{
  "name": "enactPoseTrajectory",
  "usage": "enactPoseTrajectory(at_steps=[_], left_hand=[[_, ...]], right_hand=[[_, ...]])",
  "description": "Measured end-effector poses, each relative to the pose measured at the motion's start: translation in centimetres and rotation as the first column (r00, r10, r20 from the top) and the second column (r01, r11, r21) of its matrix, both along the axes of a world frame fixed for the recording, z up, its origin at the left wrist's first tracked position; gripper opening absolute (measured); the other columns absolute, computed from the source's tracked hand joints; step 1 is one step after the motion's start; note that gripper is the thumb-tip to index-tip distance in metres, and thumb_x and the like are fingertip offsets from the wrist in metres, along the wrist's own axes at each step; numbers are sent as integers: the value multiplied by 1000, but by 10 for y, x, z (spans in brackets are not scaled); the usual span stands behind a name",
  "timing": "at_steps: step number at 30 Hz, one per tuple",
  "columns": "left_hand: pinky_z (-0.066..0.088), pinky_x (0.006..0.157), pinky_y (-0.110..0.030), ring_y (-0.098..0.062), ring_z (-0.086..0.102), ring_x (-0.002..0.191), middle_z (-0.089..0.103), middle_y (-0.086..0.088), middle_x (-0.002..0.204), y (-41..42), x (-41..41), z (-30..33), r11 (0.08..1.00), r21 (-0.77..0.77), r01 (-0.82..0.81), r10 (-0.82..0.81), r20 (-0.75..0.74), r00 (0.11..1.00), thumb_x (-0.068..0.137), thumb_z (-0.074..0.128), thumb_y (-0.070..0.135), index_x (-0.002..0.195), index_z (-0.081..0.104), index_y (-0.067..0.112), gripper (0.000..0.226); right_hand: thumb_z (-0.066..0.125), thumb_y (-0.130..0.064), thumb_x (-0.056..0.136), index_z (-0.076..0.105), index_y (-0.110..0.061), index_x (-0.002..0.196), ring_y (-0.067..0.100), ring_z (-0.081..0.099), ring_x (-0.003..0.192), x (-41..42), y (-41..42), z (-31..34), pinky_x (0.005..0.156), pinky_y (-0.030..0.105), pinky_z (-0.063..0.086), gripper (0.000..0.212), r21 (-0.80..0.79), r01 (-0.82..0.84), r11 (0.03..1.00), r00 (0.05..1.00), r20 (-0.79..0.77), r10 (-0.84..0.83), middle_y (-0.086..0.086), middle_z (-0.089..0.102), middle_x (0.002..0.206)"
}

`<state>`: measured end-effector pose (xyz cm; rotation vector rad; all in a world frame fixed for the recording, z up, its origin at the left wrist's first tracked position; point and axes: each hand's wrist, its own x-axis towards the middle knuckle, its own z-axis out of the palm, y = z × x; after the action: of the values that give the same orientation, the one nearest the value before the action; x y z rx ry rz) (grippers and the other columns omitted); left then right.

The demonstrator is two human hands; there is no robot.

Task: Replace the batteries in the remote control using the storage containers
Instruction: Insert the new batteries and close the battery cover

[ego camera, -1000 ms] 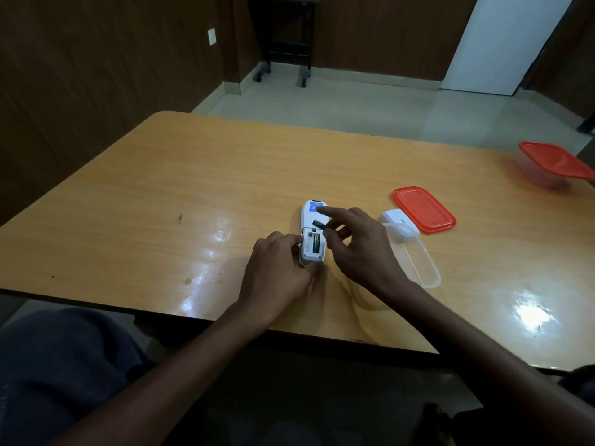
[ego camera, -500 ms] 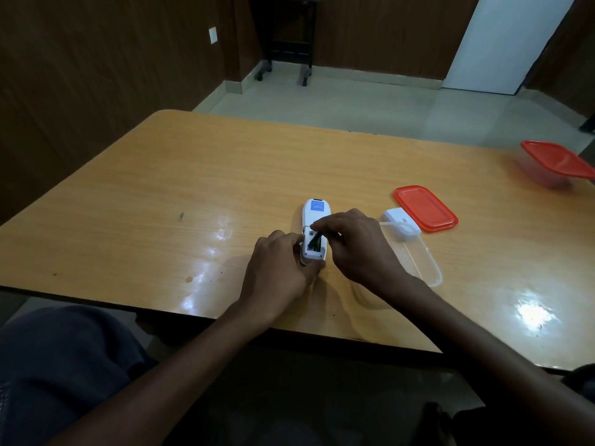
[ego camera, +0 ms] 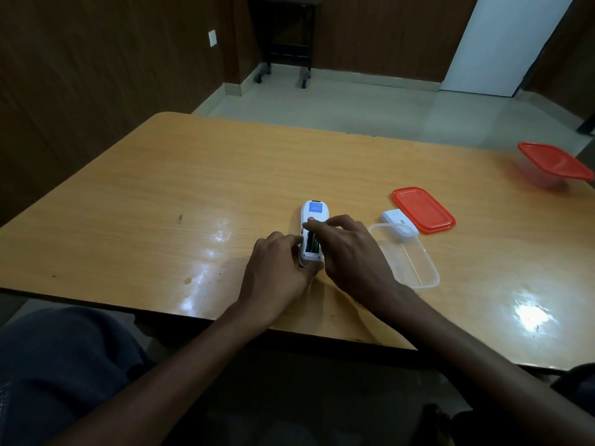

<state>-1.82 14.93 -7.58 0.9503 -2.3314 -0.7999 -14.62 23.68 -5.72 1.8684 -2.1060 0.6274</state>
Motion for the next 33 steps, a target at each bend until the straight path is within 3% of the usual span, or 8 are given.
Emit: enactPoseTrajectory(at_steps=[7,13,15,18,21,25,28,33], left_hand=[[41,77,-28,-21,57,105,66,-1,110,0,0,0,1000,-9,-8,8,11,1000,84,75,44,132,66,24,53],[39,75,-28,-21,57,104,66,-2,108,1,0,1,1000,-3,-9,9,7,1000,84,75,46,127,68,22,51],[40,75,-28,-23,58,104,66,-2,107,0,-1,2,1000,-1,-11,11,1,1000,83,76,45,125,69,21,49],[39,75,-27,-21,58,103,66,-2,107,1,0,2,1000,0,-11,11,-1,1000,83,76,44,129,68,22,51],[43,77,-28,-19,57,105,66,0,108,1,1,3,1000,0,-14,14,-5,1000,83,76,46,131,66,23,54],[48,81,-32,-20,57,106,66,2,105,3,1,3,1000,12,-26,26,-4,1000,79,79,46,127,69,27,53],[46,79,-30,-19,57,104,65,4,102,4,1,2,999,11,-33,33,-12,999,77,80,44,123,70,30,49],[46,78,-29,-18,57,104,64,5,102,4,1,2,999,9,-33,33,-12,999,77,81,44,122,71,30,48]], right_hand=[[67,-7,78,56,-8,133,35,57,122,-6,-1,-1,77,44,44,57,161,3,987,991,-132,19,12,75,114],[61,-12,79,58,-12,135,29,59,113,-14,-2,1,76,38,42,56,173,-32,984,975,-211,68,12,74,107],[50,-15,80,62,-12,131,28,62,107,-14,-3,2,72,34,38,52,133,-52,990,983,-170,74,10,75,99],[52,-15,87,65,-13,129,25,61,106,-16,1,7,76,38,49,45,102,-77,992,997,37,73,5,76,100],[61,-17,91,68,-15,124,24,63,98,-22,5,14,76,42,54,34,-4,47,999,982,182,-45,8,73,102],[64,-22,90,74,-12,112,34,67,96,-57,8,23,79,39,52,26,-128,359,925,932,105,-347,13,77,97],[61,-27,91,77,-14,109,36,64,107,-86,17,28,86,40,50,28,-7,542,840,838,80,-540,12,76,108],[59,-33,90,80,-19,96,29,66,94,-100,19,25,68,29,42,26,235,588,774,755,185,-629,7,75,99]])
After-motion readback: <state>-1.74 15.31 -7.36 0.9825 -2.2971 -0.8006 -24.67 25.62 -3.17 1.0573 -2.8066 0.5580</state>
